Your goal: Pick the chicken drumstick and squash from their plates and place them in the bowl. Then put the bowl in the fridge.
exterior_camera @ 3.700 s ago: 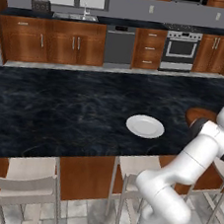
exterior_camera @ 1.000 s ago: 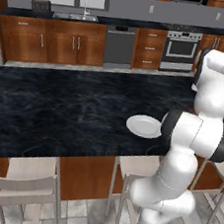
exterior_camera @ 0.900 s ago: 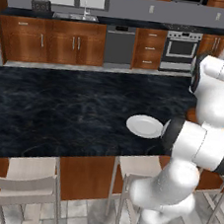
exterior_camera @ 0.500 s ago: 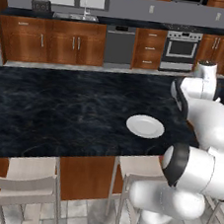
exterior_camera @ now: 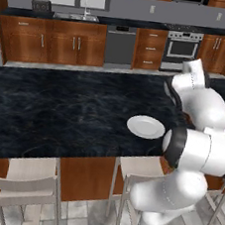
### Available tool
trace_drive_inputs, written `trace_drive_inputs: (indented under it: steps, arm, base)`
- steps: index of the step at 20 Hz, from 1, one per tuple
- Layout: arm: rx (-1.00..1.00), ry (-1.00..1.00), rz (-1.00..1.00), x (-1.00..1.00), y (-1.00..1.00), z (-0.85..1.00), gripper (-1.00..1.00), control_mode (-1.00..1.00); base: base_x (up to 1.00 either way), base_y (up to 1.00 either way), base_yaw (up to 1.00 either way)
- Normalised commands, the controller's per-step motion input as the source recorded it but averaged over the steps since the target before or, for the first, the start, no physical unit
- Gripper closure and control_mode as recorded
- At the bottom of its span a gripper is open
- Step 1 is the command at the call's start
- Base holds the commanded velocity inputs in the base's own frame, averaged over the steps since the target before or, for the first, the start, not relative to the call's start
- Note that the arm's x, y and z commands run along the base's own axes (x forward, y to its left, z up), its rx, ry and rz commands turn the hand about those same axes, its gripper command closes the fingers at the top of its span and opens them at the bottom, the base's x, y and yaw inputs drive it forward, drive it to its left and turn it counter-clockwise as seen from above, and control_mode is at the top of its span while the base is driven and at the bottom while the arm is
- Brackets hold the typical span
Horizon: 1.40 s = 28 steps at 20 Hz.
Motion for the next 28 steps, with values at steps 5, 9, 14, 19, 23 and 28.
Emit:
trace_drive_inputs:
  steps: [5,9,14,19,23,28]
  arm:
    - [0.00,0.26,0.00,0.28,-0.31,-0.01,1.00,-1.00]
    - [0.01,0.10,0.01,0.19,-0.31,-0.12,1.00,-1.00]
    - [0.05,0.01,0.09,0.19,-0.28,-0.13,1.00,-1.00]
    - [0.16,0.00,0.21,0.19,-0.15,-0.23,1.00,-1.00]
    - [0.23,0.00,0.34,0.21,-0.09,-0.23,1.00,-1.00]
    - [0.16,0.00,0.31,0.24,-0.15,-0.16,1.00,-1.00]
  base:
    - [0.00,0.00,0.00]
    - [0.00,0.00,0.00]
    - [0.00,0.00,0.00]
    - [0.00,0.00,0.00]
    - [0.00,0.00,0.00]
    - [0.00,0.00,0.00]
